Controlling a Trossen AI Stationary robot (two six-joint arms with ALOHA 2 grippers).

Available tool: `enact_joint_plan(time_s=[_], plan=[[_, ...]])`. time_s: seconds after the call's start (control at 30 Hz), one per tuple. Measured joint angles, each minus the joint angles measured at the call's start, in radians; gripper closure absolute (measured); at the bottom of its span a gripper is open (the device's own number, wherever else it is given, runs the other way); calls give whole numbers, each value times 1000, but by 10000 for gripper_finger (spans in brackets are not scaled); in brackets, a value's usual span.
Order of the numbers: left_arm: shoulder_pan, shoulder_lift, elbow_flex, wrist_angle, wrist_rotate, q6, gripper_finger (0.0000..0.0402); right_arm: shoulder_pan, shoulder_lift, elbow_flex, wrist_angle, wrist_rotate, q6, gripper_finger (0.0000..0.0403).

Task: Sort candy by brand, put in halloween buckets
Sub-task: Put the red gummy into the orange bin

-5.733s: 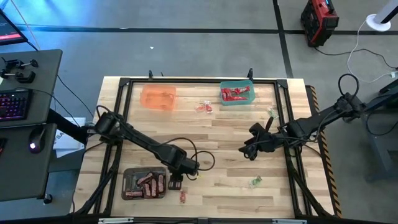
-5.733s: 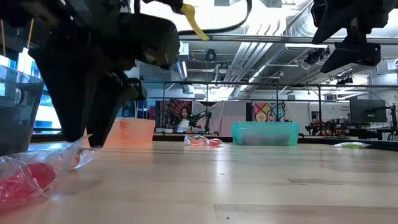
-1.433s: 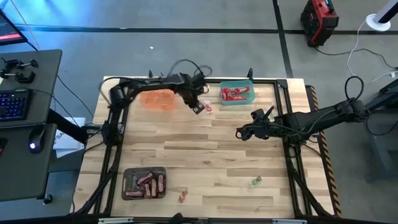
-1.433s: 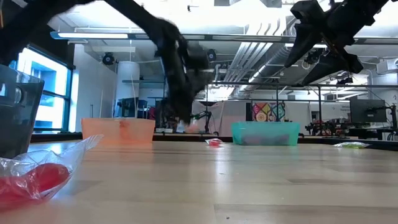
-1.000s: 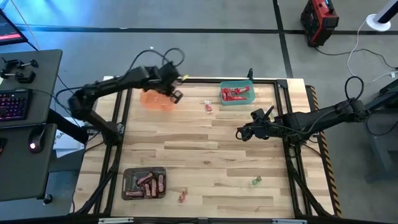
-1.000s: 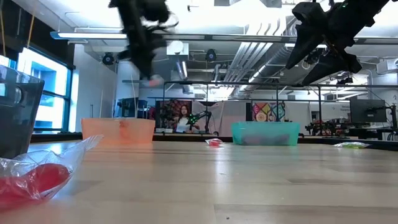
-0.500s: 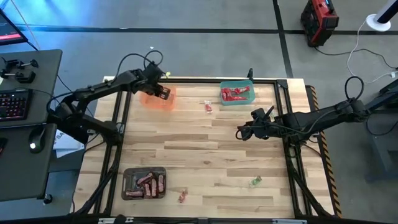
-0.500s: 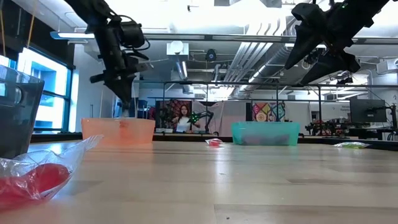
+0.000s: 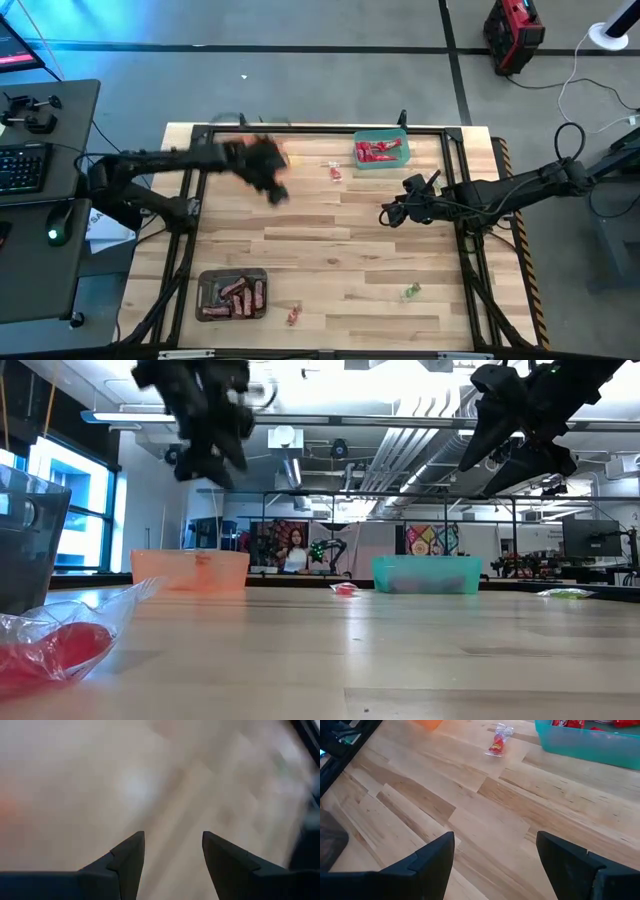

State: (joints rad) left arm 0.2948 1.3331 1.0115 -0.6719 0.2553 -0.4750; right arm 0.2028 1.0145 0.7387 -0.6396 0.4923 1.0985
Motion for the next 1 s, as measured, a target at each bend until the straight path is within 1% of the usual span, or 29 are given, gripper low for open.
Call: enact_joint_plan(time_s=[0.1, 0.13, 0.23, 0.3, 0.4, 0.53, 0.63, 0.7, 0.87, 1.0], plan=[[-268, 15, 0, 57, -13, -49, 211, 0, 0, 0, 0, 0, -8, 128], [-351, 25, 0, 77, -36, -44, 211, 0, 0, 0, 0, 0, -8, 128], [-567, 59, 0, 89, -137, 68, 211, 0, 0, 0, 0, -1, -26, 128], [-657, 97, 14, 78, -186, 139, 211, 0, 0, 0, 0, -1, -53, 128], [-692, 183, 72, 72, -187, 194, 211, 0, 0, 0, 0, -1, -87, 128], [-689, 319, 216, 73, -161, 322, 211, 0, 0, 0, 0, -5, -113, 128], [-691, 420, 318, 45, -92, 448, 211, 0, 0, 0, -1, -35, -115, 128], [-703, 474, 362, 18, -58, 528, 211, 0, 0, 0, -7, -54, -117, 128], [-734, 569, 397, 40, -38, 697, 211, 0, 0, 0, -31, -78, -138, 128], [-744, 626, 396, 51, -10, 715, 211, 0, 0, 0, -38, -80, -139, 128]])
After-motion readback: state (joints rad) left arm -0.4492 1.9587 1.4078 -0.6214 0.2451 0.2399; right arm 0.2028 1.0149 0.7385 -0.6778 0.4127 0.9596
